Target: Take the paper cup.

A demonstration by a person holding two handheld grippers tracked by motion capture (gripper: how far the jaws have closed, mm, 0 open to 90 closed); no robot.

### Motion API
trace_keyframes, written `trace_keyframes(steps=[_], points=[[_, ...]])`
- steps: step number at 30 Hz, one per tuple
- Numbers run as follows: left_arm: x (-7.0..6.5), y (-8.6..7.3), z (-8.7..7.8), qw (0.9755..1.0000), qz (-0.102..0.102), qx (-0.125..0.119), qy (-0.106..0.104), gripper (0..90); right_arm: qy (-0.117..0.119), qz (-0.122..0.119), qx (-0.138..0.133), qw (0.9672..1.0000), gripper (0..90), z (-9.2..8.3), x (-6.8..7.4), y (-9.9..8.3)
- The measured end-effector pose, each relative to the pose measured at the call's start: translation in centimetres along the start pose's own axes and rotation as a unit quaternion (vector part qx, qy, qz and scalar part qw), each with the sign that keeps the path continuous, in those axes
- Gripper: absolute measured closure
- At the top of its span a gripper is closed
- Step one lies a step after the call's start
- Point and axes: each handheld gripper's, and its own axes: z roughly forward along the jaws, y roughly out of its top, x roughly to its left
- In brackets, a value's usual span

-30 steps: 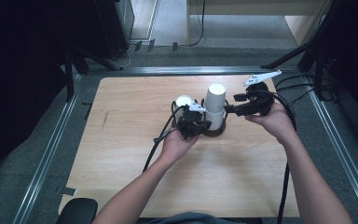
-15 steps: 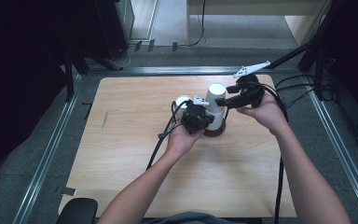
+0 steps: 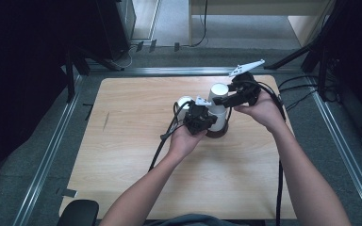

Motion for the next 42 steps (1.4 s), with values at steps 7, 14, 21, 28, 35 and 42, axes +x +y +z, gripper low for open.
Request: trace_keyframes(steps=[7, 14, 21, 28, 35, 42], points=[[-0.1, 0.0, 0.0, 1.0000, 0.000, -0.001, 0.001, 88.2, -0.020, 0.017, 0.003, 0.9997, 25.7, 0.8, 0.3, 0.8], [-0.1, 0.0, 0.0, 1.0000, 0.000, -0.001, 0.000, 88.0, -0.021, 0.015, 0.006, 0.9997, 32.1, 1.0, 0.2, 0.9], [-0.2, -0.1, 0.1, 1.0000, 0.003, -0.002, 0.001, 87.2, -0.020, 0.012, 0.009, 0.9997, 32.8, 0.6, 0.3, 1.3], [-0.2, -0.1, 0.2, 1.0000, 0.002, -0.005, 0.000, 86.4, -0.014, 0.014, -0.001, 0.9998, 32.9, -0.7, 0.2, 2.3], [-0.2, -0.1, 0.2, 1.0000, 0.006, -0.004, 0.000, 85.9, -0.014, 0.027, -0.005, 0.9995, 33.1, -1.9, 0.3, 3.1], [-0.3, -0.1, 0.2, 1.0000, 0.004, -0.004, -0.001, 85.0, -0.016, 0.025, -0.008, 0.9995, 33.3, -3.2, 0.6, 4.0]])
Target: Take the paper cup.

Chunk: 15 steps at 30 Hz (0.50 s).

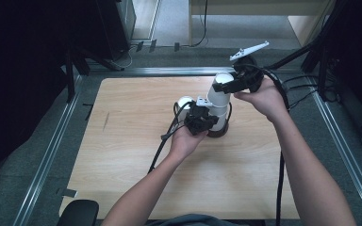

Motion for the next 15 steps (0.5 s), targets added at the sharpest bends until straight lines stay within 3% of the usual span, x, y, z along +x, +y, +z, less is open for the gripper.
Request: trace_keyframes(steps=[15], points=[[-0.1, 0.0, 0.0, 1.0000, 0.005, 0.002, -0.007, 79.6, -0.003, -0.004, -0.013, 0.9999, 33.8, -4.2, 0.6, 1.1]])
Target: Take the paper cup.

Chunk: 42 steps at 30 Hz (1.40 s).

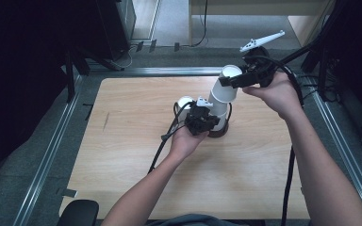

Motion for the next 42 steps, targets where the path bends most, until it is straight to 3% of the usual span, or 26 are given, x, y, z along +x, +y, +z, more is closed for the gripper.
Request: trace_keyframes(steps=[9, 13, 16, 21, 27, 33, 42], points=[[0.0, 0.0, -0.1, 0.9999, 0.007, 0.000, -0.009, 72.2, 0.006, -0.016, 0.004, 0.9998, 33.8, -2.4, 0.6, -1.1], [0.1, -0.1, -0.7, 0.9996, 0.017, 0.011, -0.018, 69.2, 0.004, -0.021, 0.005, 0.9998, 33.8, -3.4, 1.0, -2.7], [0.2, -0.1, -0.9, 0.9993, 0.021, 0.017, -0.026, 66.1, 0.015, -0.022, 0.004, 0.9996, 33.8, -3.5, 1.2, -3.6], [0.0, -0.4, -1.7, 0.9974, 0.045, 0.035, -0.044, 62.0, 0.027, -0.037, 0.010, 0.9989, 33.8, -3.0, 1.7, -6.0], [0.3, -0.8, -2.9, 0.9955, 0.063, 0.041, -0.058, 57.6, 0.053, -0.054, 0.007, 0.9971, 33.8, -2.6, 2.4, -7.5], [0.8, -2.0, -4.2, 0.9913, 0.091, 0.059, -0.074, 54.2, 0.076, -0.068, 0.015, 0.9947, 33.7, -1.2, 3.1, -9.5], [1.5, -3.0, -5.8, 0.9892, 0.099, 0.057, -0.091, 48.7, 0.099, -0.065, 0.011, 0.9929, 33.7, 0.6, 3.6, -11.5]])
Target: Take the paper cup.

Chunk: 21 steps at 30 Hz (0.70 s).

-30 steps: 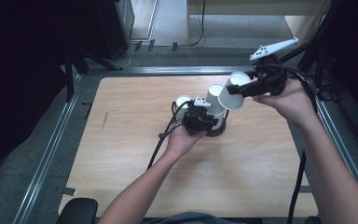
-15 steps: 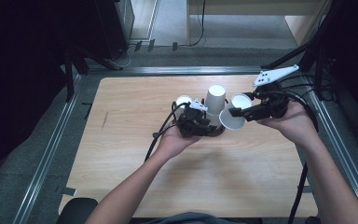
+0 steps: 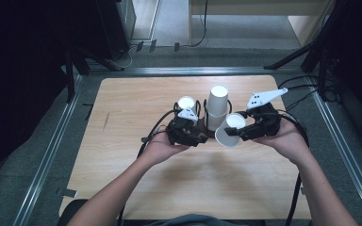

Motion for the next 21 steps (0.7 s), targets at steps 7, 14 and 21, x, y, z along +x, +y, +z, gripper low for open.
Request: trace_keyframes(steps=[7, 14, 21], points=[[0.3, -0.8, -0.7, 0.9997, 0.012, 0.003, -0.019, 45.1, 0.020, -0.001, 0.008, 0.9998, 33.7, 2.2, 0.6, -1.6], [0.6, -1.8, -1.1, 0.9992, 0.023, 0.005, -0.031, 43.1, 0.035, 0.003, 0.009, 0.9993, 33.7, 3.7, 1.0, -2.6], [1.1, -2.9, -1.5, 0.9990, 0.016, -0.001, -0.041, 40.5, 0.063, 0.011, 0.003, 0.9980, 33.7, 5.0, 1.1, -3.3]])
